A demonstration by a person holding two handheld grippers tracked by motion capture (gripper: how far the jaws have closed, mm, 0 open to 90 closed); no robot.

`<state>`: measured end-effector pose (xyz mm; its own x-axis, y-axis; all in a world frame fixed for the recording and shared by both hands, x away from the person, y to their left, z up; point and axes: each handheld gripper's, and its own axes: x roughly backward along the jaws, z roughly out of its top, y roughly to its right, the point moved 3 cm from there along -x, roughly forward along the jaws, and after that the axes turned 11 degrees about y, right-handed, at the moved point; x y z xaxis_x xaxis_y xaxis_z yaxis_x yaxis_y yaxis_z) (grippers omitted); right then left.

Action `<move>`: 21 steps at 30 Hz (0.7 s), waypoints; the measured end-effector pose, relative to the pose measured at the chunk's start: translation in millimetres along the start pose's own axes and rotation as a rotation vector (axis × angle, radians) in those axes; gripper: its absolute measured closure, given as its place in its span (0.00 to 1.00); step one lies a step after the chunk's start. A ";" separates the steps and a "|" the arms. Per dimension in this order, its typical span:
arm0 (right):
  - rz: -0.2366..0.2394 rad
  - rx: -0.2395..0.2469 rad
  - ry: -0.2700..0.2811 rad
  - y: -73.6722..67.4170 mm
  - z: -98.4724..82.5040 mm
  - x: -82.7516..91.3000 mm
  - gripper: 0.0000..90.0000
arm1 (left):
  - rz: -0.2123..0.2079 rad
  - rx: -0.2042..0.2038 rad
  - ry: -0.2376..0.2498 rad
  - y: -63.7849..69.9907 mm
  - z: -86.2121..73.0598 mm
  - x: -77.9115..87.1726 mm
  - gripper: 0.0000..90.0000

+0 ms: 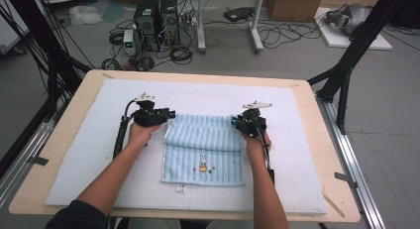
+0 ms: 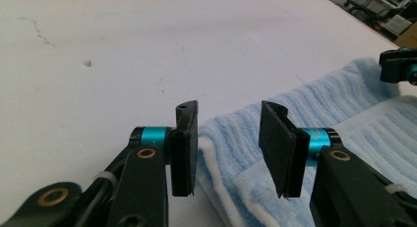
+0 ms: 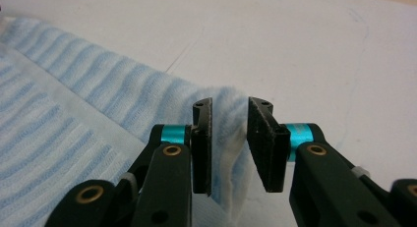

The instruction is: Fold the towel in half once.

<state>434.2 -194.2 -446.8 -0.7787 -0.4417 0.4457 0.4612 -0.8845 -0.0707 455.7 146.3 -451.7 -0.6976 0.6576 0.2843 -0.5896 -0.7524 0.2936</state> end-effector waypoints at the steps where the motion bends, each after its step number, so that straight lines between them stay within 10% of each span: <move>1: 0.000 -0.009 0.003 1.1 0.6 2.3 0.79 | -0.009 -0.005 -0.004 1.3 -0.2 0.0 0.65; 21: 0.147 0.003 -0.105 -7.0 -12.2 22.6 0.70 | -0.074 -0.188 -0.158 27.1 -20.8 -0.9 0.66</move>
<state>408.1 -199.8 -447.1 -0.6536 -0.5482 0.5218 0.5686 -0.8107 -0.1395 431.9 124.5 -463.1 -0.5862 0.6979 0.4116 -0.7127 -0.6858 0.1478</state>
